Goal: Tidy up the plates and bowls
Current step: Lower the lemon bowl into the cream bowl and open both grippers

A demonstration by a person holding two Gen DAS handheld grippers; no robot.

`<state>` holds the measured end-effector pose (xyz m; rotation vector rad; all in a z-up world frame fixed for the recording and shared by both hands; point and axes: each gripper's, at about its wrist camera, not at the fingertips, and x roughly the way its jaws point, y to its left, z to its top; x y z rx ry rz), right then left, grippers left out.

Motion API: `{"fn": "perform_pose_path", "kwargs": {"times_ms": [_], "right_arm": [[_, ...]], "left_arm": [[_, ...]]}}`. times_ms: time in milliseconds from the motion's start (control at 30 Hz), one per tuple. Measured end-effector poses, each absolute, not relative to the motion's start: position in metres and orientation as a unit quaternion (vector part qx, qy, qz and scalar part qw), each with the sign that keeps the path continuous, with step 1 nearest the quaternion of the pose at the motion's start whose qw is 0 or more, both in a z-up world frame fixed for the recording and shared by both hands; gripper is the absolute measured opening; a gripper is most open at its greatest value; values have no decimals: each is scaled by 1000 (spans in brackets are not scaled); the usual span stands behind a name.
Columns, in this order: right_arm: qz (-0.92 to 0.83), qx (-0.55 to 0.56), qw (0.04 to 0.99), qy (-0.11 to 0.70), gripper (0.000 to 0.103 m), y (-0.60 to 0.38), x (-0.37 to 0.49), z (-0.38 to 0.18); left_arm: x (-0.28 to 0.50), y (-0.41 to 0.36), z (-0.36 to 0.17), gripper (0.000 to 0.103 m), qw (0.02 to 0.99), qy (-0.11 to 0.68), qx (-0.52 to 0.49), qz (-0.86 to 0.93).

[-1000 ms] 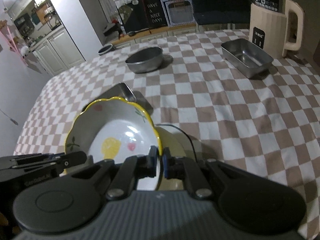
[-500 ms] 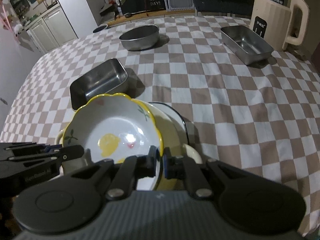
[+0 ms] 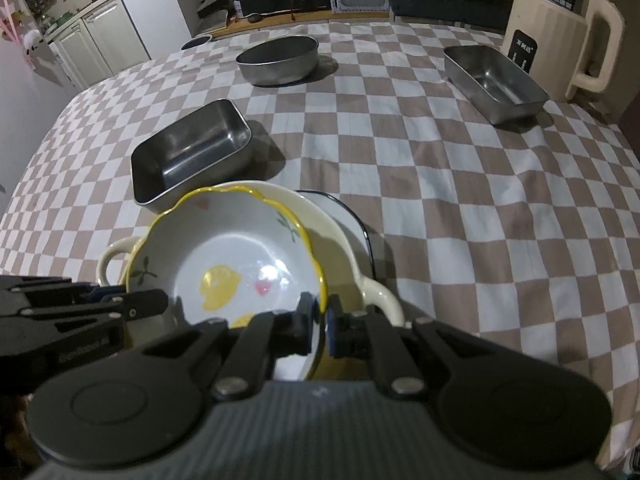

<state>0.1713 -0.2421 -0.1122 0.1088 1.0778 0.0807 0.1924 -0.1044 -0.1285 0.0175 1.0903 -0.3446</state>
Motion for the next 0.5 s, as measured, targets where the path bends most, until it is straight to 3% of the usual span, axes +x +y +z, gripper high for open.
{"fn": "perform_pose_path", "kwargs": {"times_ms": [500], "right_arm": [[34,40,851,522,9,-242,175,-118]], "left_arm": [[196,-104,-129,12,841,514,8,-167]]}}
